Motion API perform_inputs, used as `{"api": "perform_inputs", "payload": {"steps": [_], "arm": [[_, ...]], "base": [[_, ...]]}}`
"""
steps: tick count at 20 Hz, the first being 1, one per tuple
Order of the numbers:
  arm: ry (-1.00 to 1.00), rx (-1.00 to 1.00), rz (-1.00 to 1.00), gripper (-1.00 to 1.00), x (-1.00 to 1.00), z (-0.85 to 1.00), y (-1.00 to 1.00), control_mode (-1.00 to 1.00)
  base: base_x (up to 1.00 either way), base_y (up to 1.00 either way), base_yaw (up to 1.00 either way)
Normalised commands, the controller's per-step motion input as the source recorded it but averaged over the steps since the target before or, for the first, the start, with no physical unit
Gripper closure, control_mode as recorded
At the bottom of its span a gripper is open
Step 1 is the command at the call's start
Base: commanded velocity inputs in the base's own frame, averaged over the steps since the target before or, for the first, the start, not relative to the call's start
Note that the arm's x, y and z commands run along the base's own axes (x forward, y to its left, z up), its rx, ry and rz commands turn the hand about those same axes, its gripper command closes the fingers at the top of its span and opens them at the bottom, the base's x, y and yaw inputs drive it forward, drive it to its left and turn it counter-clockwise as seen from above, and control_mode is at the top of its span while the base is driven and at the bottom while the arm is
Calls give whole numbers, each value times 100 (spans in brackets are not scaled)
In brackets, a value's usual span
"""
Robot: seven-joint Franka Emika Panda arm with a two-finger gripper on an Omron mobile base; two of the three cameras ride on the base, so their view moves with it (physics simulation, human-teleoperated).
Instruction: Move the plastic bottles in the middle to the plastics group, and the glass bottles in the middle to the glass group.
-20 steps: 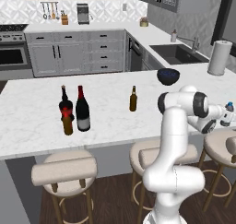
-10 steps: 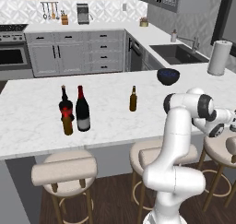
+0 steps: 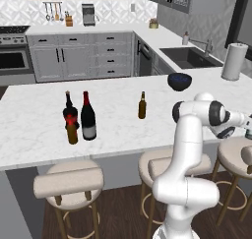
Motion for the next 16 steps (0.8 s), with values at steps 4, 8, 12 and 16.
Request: {"api": "perform_inputs", "payload": {"steps": [4, 8, 12, 16], "arm": [[0, 13, 1, 100, 26, 29, -11, -100], [-4, 10, 1, 100, 14, 21, -11, -100], [-14, 4, 1, 100, 15, 12, 0, -100], [-16, 0, 1, 100, 28, -2, -1, -100]], "base": [[0, 0, 0], [0, 0, 0], [0, 0, 0], [0, 0, 0]]}}
